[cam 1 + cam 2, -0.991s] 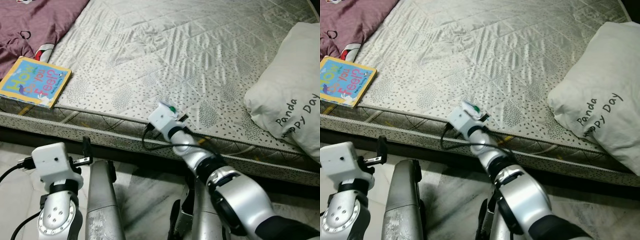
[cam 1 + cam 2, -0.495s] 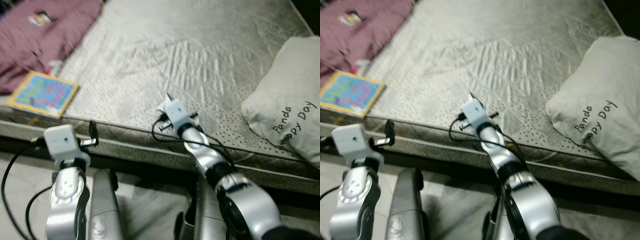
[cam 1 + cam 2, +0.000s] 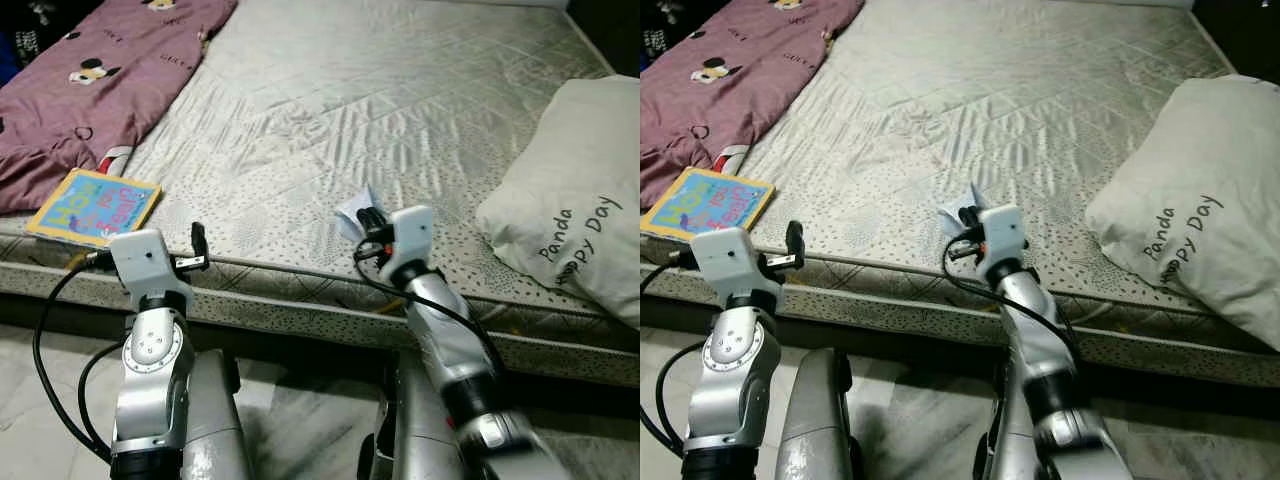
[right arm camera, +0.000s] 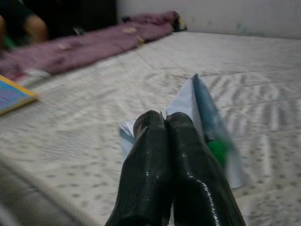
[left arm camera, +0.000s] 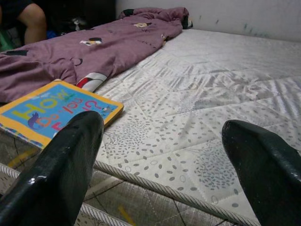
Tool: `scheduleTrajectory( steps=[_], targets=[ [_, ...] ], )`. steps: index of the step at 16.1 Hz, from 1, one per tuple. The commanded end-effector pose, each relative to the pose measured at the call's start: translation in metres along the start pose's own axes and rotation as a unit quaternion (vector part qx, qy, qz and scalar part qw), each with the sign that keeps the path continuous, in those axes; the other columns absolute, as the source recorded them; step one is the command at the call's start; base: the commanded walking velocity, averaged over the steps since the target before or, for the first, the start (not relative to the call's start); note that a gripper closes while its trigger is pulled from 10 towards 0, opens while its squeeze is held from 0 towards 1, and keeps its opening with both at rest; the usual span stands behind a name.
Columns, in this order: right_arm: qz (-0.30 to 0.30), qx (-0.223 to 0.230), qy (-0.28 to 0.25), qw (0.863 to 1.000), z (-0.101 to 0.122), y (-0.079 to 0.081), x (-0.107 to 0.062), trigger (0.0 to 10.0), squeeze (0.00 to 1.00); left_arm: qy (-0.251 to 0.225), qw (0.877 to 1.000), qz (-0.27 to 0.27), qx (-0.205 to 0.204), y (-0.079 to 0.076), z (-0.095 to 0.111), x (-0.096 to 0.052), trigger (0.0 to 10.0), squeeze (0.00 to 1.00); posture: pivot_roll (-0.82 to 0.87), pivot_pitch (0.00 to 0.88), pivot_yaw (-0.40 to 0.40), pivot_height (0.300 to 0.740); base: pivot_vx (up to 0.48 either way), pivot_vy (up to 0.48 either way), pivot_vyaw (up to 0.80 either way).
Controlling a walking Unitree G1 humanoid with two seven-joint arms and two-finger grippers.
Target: Clean up the room
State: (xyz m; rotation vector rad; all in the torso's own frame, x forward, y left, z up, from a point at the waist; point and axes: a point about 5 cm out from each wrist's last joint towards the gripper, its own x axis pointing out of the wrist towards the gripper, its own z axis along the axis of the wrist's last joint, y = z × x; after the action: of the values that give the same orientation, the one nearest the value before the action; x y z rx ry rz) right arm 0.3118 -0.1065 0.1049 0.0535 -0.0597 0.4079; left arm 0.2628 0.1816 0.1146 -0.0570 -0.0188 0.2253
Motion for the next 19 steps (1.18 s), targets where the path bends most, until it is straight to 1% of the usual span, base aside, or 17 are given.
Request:
scheduleTrajectory(
  steps=[1, 2, 4, 6, 10, 13, 15, 19],
  targets=[
    [0.011, 0.02, 0.003, 1.0, 0.001, 0.001, -0.004, 9.6, 0.0, 0.003, 1.0, -0.002, 0.001, 0.0, -0.004, -0.001, 10.0, 0.0, 0.02, 0.0, -0.001, 0.522, 0.0, 0.0, 0.0],
    [0.018, 0.048, 0.01, 0.999, -0.002, 0.004, -0.007, 10.0, 0.0, 0.003, 1.0, -0.005, 0.001, -0.001, -0.005, -0.001, 10.0, 0.0, 0.02, 0.0, -0.001, 0.522, 0.0, 0.0, 0.0],
    [0.021, 0.048, 0.008, 0.999, -0.001, 0.007, -0.009, 10.0, 0.0, 0.002, 1.0, -0.009, -0.001, -0.002, -0.006, 0.0, 10.0, 0.0, 0.02, 0.0, -0.002, 0.522, 0.0, 0.0, 0.0],
    [0.031, 0.064, -0.003, 0.997, 0.008, 0.013, -0.008, 10.0, 0.0, -0.005, 1.0, -0.011, -0.004, -0.004, -0.003, 0.003, 10.0, 0.0, 0.02, 0.0, 0.003, 0.522, 0.0, 0.0, 0.0],
    [0.027, 0.075, -0.003, 0.997, 0.014, 0.015, -0.01, 10.0, 0.0, -0.002, 1.0, -0.022, -0.003, -0.004, -0.007, 0.002, 10.0, 0.0, 0.0, 0.0, 0.012, 0.566, 0.0, 0.0, 0.0],
    [0.029, 0.075, -0.001, 0.997, 0.015, 0.016, -0.012, 10.0, 0.0, -0.004, 1.0, -0.026, -0.006, -0.008, -0.006, 0.005, 10.0, 0.0, 0.0, 0.0, 0.015, 0.601, 0.0, 0.0, 0.0],
    [0.021, 0.07, 0.0, 0.997, 0.015, 0.013, -0.012, 10.0, 0.0, -0.006, 1.0, -0.028, -0.007, -0.01, -0.005, 0.006, 10.0, 0.0, 0.0, 0.0, 0.012, 0.621, 0.0, 0.0, 0.0],
    [0.015, 0.067, 0.004, 0.998, 0.015, 0.011, -0.011, 10.0, 0.0, -0.007, 1.0, -0.022, -0.006, -0.007, -0.007, 0.004, 10.0, 0.0, 0.01, 0.0, 0.006, 0.676, 0.0, 0.0, 0.0]
  ],
)
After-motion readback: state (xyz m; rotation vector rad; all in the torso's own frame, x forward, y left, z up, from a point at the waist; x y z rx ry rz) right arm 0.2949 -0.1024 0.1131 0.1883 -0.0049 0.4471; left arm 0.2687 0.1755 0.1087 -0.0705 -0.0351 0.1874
